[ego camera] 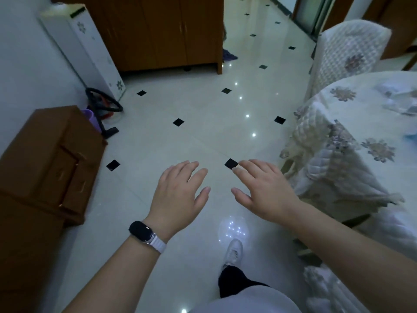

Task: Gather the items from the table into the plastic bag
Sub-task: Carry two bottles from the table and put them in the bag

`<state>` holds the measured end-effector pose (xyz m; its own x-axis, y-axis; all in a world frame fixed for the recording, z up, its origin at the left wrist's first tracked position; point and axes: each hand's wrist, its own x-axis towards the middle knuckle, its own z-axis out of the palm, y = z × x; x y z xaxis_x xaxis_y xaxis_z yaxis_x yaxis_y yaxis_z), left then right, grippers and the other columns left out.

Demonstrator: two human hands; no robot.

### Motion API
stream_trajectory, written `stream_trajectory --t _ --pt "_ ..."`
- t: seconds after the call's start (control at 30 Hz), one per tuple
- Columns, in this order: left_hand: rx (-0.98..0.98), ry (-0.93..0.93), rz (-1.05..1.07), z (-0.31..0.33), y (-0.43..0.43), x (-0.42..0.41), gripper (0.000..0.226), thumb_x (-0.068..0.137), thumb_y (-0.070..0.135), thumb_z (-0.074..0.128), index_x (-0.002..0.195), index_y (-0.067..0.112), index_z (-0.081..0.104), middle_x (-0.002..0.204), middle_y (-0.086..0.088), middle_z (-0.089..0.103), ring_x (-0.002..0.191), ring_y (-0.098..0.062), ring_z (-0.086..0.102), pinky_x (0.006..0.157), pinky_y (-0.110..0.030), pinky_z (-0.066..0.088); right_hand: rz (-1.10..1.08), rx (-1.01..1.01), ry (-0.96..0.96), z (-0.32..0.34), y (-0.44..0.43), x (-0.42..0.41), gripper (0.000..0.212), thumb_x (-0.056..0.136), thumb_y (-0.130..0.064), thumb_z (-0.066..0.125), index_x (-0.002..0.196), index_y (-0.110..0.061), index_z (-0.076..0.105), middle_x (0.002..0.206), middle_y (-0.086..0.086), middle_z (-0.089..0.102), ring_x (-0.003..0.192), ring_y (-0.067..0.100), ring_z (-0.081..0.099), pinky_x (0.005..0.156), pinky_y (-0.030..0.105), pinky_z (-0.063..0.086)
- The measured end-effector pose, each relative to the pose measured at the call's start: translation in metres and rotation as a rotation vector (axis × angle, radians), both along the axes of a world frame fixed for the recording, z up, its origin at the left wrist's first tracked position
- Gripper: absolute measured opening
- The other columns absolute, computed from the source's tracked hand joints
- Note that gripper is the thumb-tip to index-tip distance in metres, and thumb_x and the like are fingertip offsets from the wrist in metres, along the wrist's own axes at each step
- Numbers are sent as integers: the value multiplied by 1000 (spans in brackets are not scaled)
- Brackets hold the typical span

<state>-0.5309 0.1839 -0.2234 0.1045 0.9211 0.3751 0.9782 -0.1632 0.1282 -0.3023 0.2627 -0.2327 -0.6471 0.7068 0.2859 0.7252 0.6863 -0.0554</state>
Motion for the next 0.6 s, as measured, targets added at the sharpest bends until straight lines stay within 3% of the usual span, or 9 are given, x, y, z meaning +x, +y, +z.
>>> stream_trajectory --t 0.3,0.6 --pt "28 45 -165 22 186 13 41 90 38 54 119 14 67 125 -10 63 115 -33 58 99 -47 45 -196 -9 32 24 151 28 51 89 -51 43 118 -16 64 124 7 63 114 30 57 95 42 43" --pt "54 28 -371 15 321 38 39 89 36 58 118 13 67 124 -11 63 114 -32 58 98 -44 43 -446 -66 3 20 223 59 53 89 -53 41 120 -17 63 126 7 62 115 29 57 94 40 44"
